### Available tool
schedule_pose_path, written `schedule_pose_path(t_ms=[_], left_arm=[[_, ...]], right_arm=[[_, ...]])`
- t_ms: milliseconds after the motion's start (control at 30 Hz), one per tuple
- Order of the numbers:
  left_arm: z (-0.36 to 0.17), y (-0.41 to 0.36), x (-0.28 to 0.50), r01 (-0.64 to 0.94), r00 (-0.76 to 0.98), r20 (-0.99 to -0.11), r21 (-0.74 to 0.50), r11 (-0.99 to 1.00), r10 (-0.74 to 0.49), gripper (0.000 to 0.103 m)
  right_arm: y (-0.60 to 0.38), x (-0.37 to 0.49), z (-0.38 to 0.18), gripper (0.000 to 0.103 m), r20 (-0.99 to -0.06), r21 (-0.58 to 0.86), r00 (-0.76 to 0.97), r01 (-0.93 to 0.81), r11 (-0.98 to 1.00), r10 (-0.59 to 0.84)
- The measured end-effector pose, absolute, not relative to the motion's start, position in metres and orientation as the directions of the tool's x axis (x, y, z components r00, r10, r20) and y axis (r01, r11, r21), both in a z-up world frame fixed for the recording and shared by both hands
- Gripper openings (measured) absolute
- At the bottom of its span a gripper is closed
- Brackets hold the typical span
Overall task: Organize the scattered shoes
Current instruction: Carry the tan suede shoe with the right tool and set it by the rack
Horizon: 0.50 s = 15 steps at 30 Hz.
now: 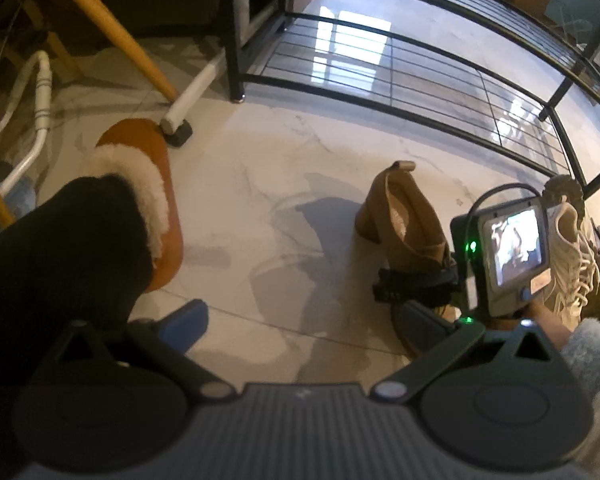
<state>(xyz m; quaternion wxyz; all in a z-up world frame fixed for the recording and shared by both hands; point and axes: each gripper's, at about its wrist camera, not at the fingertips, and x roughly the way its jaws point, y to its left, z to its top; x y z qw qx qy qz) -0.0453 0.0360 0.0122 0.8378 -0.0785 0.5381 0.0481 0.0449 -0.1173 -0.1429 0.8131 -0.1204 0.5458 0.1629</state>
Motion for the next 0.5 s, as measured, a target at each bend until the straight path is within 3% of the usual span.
schedule_pose_path(t_ms=[200,500], left_arm=[[0.014,0.03,-0.046,-0.137,0.42,-0.907,-0.096,0.986,-0.03,0.102],[0.013,0.03,-0.046,-0.144,0.415,-0.91,-0.085,0.986,-0.017,0.102]], right_arm=[[-0.137,0.05,-0.141,0.066,-0.918,0.015,0.375,-0.287,0.958,0.127],[-0.184,0.071,-0.141,0.065,-0.902,-0.063,0.429,-0.027,0.998,-0.045]])
